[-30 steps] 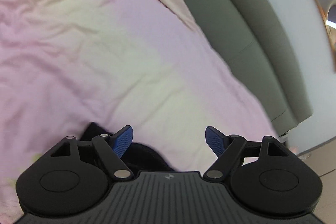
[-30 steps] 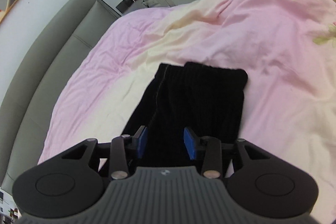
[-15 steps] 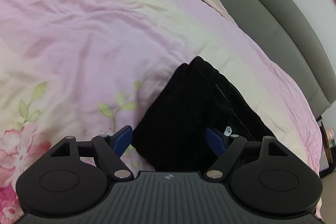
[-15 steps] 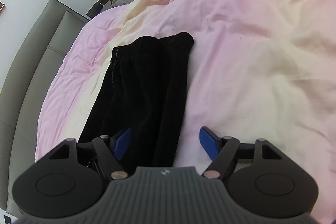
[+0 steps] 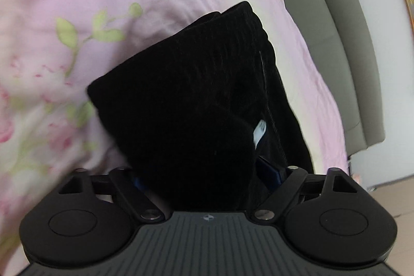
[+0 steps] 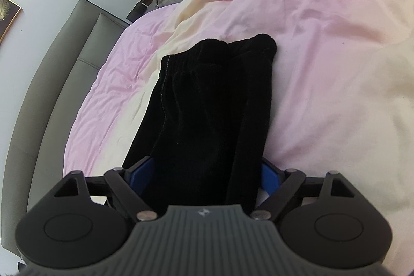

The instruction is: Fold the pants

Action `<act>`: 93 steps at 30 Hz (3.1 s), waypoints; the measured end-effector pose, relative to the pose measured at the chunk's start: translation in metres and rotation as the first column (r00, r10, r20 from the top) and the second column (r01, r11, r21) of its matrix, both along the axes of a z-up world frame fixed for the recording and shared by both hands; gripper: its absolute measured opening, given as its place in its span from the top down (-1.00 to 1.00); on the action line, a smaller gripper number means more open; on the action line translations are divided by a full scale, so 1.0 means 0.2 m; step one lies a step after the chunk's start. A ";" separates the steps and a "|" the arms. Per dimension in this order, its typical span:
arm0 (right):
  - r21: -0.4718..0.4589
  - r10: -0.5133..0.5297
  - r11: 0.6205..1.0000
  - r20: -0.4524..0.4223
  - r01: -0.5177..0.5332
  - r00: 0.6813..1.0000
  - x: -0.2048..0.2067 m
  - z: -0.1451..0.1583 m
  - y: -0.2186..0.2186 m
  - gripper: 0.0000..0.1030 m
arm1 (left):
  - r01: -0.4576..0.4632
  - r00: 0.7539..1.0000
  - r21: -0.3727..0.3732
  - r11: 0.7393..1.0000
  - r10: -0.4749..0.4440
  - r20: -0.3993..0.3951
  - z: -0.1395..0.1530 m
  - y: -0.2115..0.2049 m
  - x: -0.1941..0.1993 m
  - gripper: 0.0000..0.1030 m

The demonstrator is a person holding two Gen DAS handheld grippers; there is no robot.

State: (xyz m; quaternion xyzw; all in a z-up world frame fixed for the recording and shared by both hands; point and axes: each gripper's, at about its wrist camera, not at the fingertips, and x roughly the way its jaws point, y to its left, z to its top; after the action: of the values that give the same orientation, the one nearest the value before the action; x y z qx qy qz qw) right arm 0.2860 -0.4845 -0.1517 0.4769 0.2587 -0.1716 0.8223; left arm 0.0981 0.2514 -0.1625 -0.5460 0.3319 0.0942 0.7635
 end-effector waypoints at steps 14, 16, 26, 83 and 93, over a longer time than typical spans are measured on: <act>-0.074 0.150 0.985 -0.104 -0.158 0.983 0.16 0.07 0.07 0.78 | -0.084 0.994 0.044 0.996 0.081 0.070 0.25 0.07 -0.03 0.27; -0.048 0.153 0.987 -0.063 -0.156 0.986 0.12 0.13 0.08 0.80 | -0.097 0.991 0.031 0.995 0.093 0.097 0.34 0.11 -0.05 0.27; 0.174 0.315 0.932 0.047 -0.318 0.948 -0.23 0.29 0.53 0.81 | -0.242 0.967 0.095 0.965 0.233 0.100 0.55 0.62 -0.62 0.28; 0.105 0.115 0.987 0.062 -0.121 0.991 -0.93 0.17 0.60 0.06 | -0.357 0.918 0.150 0.922 0.376 -0.127 0.35 0.80 -1.09 -0.19; 0.313 0.067 0.946 0.055 -0.081 0.996 -0.88 0.00 0.55 -0.12 | -0.286 0.947 0.520 0.805 0.320 0.025 0.79 0.28 -1.04 -0.72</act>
State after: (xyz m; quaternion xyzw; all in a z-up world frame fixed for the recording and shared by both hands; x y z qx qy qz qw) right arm 0.1092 -0.3750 -0.1523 0.5954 0.2827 -0.0866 0.7470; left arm -0.1090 0.3084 -0.0050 -0.3636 0.2272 0.3179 0.8457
